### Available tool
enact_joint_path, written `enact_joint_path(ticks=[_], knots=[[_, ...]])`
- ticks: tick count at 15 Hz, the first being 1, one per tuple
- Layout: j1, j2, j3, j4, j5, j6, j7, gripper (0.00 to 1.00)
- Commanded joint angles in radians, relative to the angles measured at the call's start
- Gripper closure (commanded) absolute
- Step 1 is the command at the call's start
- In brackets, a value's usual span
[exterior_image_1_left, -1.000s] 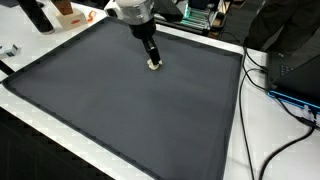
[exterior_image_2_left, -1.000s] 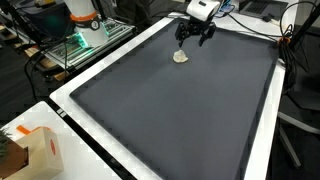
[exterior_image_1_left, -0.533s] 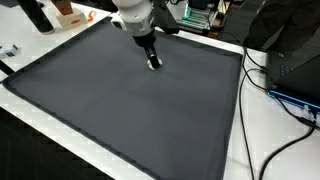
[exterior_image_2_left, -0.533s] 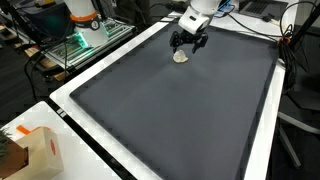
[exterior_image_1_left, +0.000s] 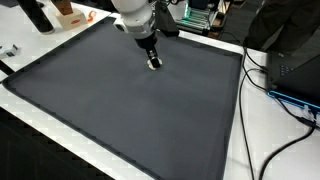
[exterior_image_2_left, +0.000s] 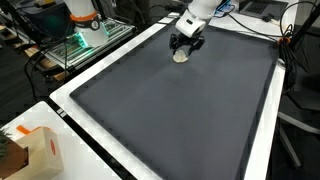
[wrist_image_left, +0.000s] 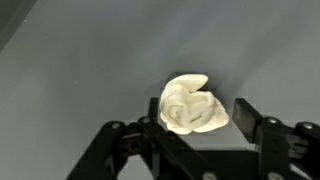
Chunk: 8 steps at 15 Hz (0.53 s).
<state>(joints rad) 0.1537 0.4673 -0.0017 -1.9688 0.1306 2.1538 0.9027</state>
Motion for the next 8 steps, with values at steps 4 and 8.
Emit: enact_joint_path(ticks=[4,8], knots=[[-0.003,-0.002,-0.004,-0.020,0.016,0.022,0.024,0.77],[-0.002,-0.001,-0.005,-0.017,0.013,0.019,0.030,1.00]])
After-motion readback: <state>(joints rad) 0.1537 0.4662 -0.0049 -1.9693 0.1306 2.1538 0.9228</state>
